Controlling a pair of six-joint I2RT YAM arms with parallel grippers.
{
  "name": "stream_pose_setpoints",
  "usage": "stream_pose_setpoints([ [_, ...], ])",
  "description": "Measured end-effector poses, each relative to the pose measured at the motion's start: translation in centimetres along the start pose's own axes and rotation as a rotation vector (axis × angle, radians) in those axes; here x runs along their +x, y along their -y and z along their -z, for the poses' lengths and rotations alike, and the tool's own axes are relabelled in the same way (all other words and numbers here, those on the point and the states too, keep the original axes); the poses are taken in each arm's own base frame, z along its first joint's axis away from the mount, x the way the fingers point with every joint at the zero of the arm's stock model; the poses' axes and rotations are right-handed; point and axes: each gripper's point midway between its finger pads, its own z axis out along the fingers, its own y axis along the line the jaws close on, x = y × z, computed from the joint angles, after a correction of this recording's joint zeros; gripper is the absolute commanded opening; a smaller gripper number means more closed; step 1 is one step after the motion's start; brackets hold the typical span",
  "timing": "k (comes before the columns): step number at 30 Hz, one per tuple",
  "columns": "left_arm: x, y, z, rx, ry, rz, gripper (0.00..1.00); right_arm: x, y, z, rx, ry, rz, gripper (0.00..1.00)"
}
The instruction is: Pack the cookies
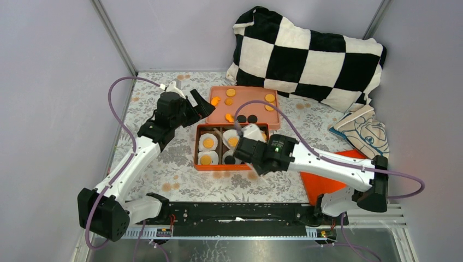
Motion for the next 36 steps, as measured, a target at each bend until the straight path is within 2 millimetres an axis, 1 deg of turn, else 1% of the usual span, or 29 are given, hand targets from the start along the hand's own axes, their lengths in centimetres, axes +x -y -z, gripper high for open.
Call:
stream_pose_setpoints([
  [2,0.2,0.2,-0.1,0.008,-0.008,-0.002,0.99,1.2,3.2,-1.7,0.113,-0.061,-0.072,0.0],
  [3,0.3,0.3,-0.2,0.012,-0.013,-0.003,0.99,2.3,5.1,-2.6,0.174,-0.104,-0.114,0.0],
  [5,0.6,0.4,-0.5,0.018,-0.023,-0.005,0.99,4.1,7.8,-3.5,0.254,-0.164,-0.18,0.0],
  [8,0.9,0.6,-0.8,0.026,-0.036,-0.006,0.99,6.4,11.3,-3.4,0.326,-0.21,-0.298,0.0],
  [10,1.1,0.7,-1.1,0.032,-0.042,-0.004,0.99,7.2,12.9,-3.0,0.352,-0.211,-0.368,0.0],
  [14,1.6,0.9,-1.5,0.041,-0.058,-0.005,0.99,8.7,15.2,-3.2,0.396,-0.237,-0.466,0.0],
  [19,1.7,1.3,-1.9,0.055,-0.061,-0.006,0.99,10.1,18.3,-5.1,0.437,-0.324,-0.59,0.0],
  [23,2.1,1.2,-2.3,0.051,-0.073,-0.003,0.99,9.9,20.0,-7.1,0.438,-0.371,-0.633,0.0],
  [25,2.3,1.1,-2.5,0.049,-0.08,-0.002,0.99,9.3,20.5,-8.0,0.433,-0.39,-0.624,0.0],
  [29,2.4,1.0,-2.9,0.048,-0.082,-0.002,0.99,7.5,21.7,-10.5,0.393,-0.41,-0.607,0.0],
  [31,2.4,0.9,-3.1,0.045,-0.085,-0.002,0.99,7.0,22.5,-12.1,0.366,-0.418,-0.616,0.0],
  [33,2.5,0.8,-3.3,0.042,-0.088,-0.001,0.99,7.3,23.5,-13.9,0.345,-0.441,-0.631,0.02],
  [36,2.7,0.7,-3.6,0.036,-0.093,-0.001,0.99,8.4,24.4,-16.3,0.312,-0.495,-0.651,0.06],
])
